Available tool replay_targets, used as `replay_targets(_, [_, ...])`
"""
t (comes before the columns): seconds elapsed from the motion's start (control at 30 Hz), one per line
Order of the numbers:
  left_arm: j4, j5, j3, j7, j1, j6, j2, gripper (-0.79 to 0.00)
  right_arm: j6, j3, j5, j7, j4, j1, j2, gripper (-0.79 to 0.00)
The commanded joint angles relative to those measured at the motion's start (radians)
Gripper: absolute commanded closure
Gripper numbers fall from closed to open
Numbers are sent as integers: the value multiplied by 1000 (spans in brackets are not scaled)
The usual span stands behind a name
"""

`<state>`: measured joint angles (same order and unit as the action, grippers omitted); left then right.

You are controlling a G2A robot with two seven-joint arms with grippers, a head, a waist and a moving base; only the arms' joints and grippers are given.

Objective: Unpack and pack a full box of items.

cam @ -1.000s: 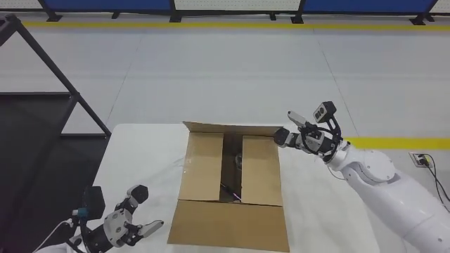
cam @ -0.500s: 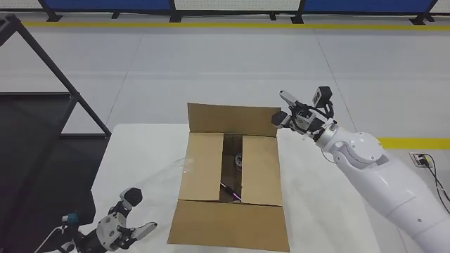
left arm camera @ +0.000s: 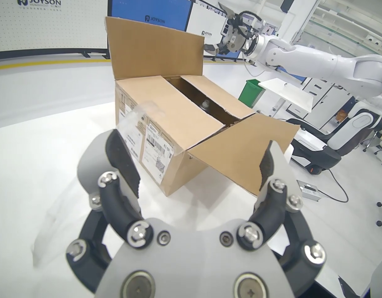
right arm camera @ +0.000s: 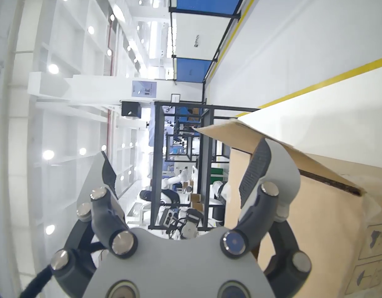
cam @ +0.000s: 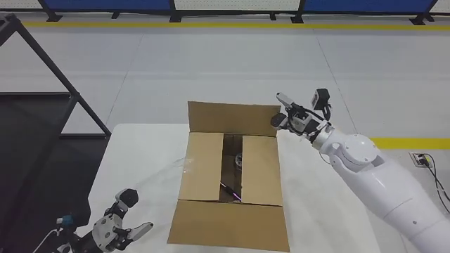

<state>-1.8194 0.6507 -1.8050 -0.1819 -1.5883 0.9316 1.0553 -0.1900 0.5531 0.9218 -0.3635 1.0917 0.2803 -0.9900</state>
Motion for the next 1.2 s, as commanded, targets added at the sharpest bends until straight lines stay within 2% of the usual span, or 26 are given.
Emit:
replay_targets(0.0, [0, 0, 0, 0, 0, 0, 0, -785, 37, 0, 23, 46, -10, -7, -17, -785])
replay_targets(0.27, [0, 0, 0, 0, 0, 0, 0, -785, 127, -25, 38, 122, -135, -67, -108, -785])
replay_targets(0.77, [0, 0, 0, 0, 0, 0, 0, -785, 223, -76, 21, 74, -405, -150, -275, -785])
replay_targets(1.17, [0, 0, 0, 0, 0, 0, 0, -785, 287, -86, -36, -26, -579, -190, -366, -785])
